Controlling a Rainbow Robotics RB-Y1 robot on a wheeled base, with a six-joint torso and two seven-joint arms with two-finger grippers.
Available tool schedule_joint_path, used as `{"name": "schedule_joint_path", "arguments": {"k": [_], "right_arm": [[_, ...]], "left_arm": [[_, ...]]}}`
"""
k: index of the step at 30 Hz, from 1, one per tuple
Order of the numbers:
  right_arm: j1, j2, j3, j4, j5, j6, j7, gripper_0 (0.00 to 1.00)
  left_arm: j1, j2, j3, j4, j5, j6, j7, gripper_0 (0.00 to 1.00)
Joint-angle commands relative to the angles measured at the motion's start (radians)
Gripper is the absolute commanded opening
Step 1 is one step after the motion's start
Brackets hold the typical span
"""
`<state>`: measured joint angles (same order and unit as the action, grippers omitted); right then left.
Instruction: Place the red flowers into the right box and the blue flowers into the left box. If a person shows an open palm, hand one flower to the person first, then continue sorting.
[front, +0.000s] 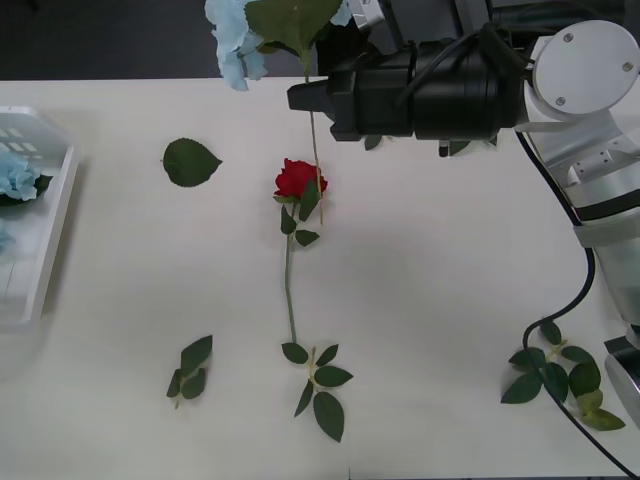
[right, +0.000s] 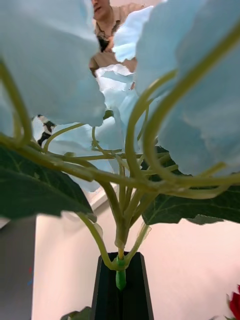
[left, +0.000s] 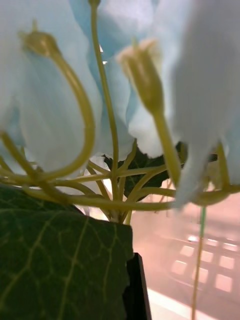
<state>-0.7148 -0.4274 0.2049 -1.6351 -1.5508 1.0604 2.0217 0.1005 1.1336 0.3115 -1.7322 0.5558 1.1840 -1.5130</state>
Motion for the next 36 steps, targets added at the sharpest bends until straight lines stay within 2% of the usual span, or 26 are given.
{"name": "schedule_joint_path", "arguments": {"k": [1, 5, 7, 9, 10, 15, 19, 20, 24, 28, 36], "right_arm": [[-0.048, 0.026, 0.041, -0.011, -0.057, -0.02, 0.02, 0.0], [-0.046, 0.026, 0.068, -0.011, -0.058, -0.033, 0.02, 0.0], [-0.046, 0.026, 0.091, -0.009, -0.057, -0.05, 0.02, 0.0], [-0.046, 0.026, 0.113, -0.011, -0.057, -0.074, 0.017, 0.0], [-0.046, 0.026, 0.12, -0.009, -0.057, -0.082, 0.017, 0.0], [-0.046, 0.026, 0.143, -0.005, -0.057, -0.102, 0.015, 0.0], [-0.046, 0.026, 0.145, -0.005, -0.057, -0.102, 0.014, 0.0], [-0.046, 0.026, 0.145, -0.005, -0.057, -0.102, 0.014, 0.0], [-0.046, 0.026, 0.145, -0.005, -0.063, -0.102, 0.008, 0.0], [-0.046, 0.026, 0.143, -0.005, -0.074, -0.102, 0.006, 0.0], [-0.046, 0.026, 0.151, -0.005, -0.086, -0.103, 0.003, 0.0]], "left_arm": [[-0.031, 0.041, -0.051, 0.065, -0.022, -0.069, -0.067, 0.4], [-0.053, 0.041, -0.094, 0.082, -0.036, -0.095, -0.07, 0.67], [-0.067, 0.041, -0.121, 0.082, -0.053, -0.101, -0.067, 0.86], [-0.07, 0.041, -0.127, 0.065, -0.039, -0.099, -0.067, 0.98], [-0.068, 0.041, -0.127, 0.048, -0.02, -0.099, -0.067, 1.0], [0.001, 0.048, -0.029, -0.116, 0.19, -0.041, -0.052, 1.0], [0.071, 0.011, 0.011, -0.259, 0.458, -0.073, 0.048, 1.0], [0.079, -0.002, 0.008, -0.279, 0.475, -0.081, 0.059, 1.0], [0.104, -0.109, -0.077, -0.428, 0.507, -0.184, 0.126, 1.0], [0.1, -0.201, -0.192, -0.517, 0.496, -0.271, 0.166, 1.0], [0.041, -0.339, -0.48, -0.58, 0.481, -0.495, 0.165, 1.0]]}}
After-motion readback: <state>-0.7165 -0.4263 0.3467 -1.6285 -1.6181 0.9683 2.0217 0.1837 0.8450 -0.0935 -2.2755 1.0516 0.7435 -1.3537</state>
